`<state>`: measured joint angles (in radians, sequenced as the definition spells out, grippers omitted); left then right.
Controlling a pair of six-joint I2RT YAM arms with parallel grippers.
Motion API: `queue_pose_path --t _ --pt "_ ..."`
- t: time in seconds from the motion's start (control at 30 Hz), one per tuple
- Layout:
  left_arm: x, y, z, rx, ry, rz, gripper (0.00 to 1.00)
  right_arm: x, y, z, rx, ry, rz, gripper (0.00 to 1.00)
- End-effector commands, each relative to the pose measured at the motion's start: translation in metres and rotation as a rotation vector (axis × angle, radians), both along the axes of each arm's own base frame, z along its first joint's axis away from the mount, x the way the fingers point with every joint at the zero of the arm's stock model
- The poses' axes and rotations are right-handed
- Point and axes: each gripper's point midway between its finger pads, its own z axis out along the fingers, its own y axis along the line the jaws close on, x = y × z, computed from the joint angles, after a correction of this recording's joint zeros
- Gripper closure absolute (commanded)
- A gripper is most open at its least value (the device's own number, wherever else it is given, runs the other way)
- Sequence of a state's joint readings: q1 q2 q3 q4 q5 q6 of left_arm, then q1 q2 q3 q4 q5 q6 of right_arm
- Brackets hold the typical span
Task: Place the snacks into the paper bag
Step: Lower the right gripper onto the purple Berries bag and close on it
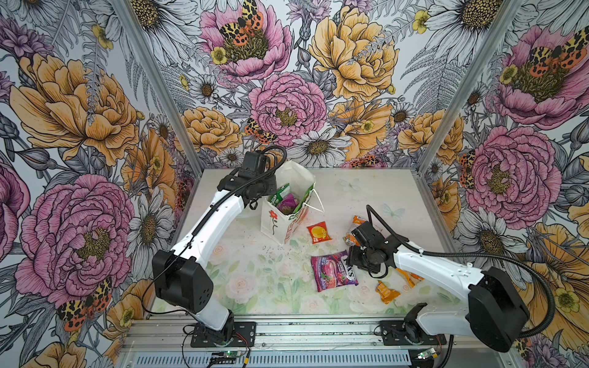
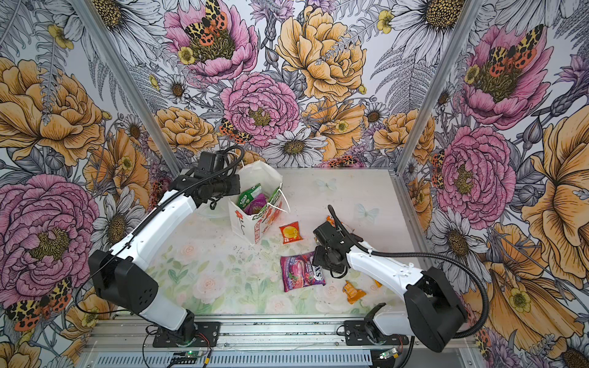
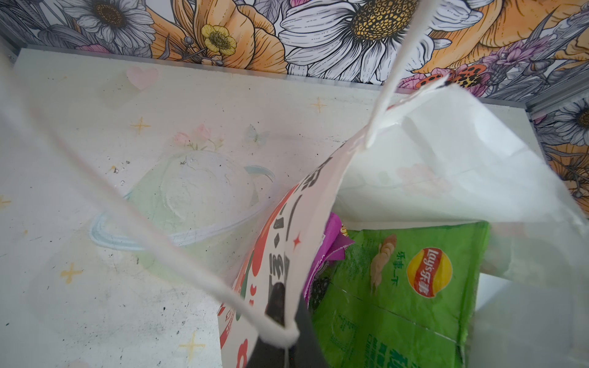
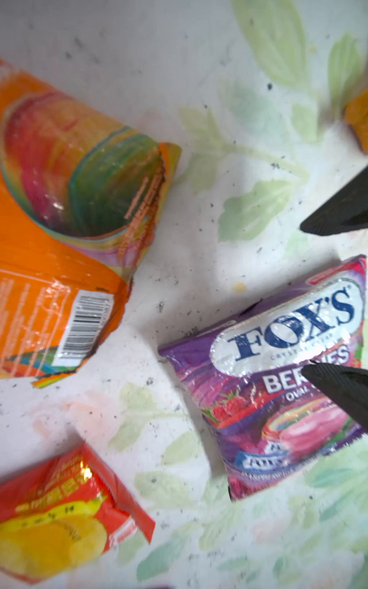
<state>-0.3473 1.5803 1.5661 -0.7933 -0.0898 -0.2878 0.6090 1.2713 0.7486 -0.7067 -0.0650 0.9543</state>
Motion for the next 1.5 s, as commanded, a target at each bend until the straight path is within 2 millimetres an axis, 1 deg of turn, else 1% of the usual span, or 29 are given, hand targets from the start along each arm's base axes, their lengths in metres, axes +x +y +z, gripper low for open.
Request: queue_pose_path --t 0.0,0.1,0.27,0.4,0.57,0.83,1.0,1.1,1.27,1.47 --pt "0.008 -0.005 0.02 -0.002 -0.066 -0.008 1.0 0.002 0.011 0.004 0.112 -0.027 -0.052 0.35" --pt "0.008 -0.004 0.019 0.002 -0.065 -0.005 1.0 0.001 0.009 -0.006 0.089 -0.004 -0.023 0.35" --pt "0.008 -0.005 0.017 0.007 -0.061 -0.008 1.0 0.003 0.02 -0.018 0.083 0.054 0.106 0.36" --pt "0.008 -0.005 0.017 0.011 -0.062 -0.007 1.0 0.003 0.021 -0.026 0.066 0.076 0.14 0.38" --pt "0.009 -0.005 0.016 0.012 -0.059 -0.007 1.0 -0.001 0.02 -0.036 0.057 0.105 0.138 0.49" --pt "0.009 -0.005 0.014 0.016 -0.056 -0.005 1.0 -0.007 0.026 -0.039 0.119 0.116 0.11 0.74" --pt "0.01 -0.004 0.012 0.022 -0.051 -0.002 1.0 -0.007 0.029 -0.033 0.159 0.104 0.078 0.92" --pt "0.01 -0.005 0.011 0.021 -0.05 -0.004 1.0 -0.004 0.031 -0.026 0.191 0.081 0.05 0.99" --pt "0.01 -0.005 0.012 0.02 -0.052 -0.003 1.0 0.0 0.031 -0.014 0.217 0.04 0.011 1.0" --pt "0.009 -0.005 0.015 0.017 -0.057 -0.005 1.0 0.002 0.034 -0.007 0.275 0.018 -0.049 1.0"
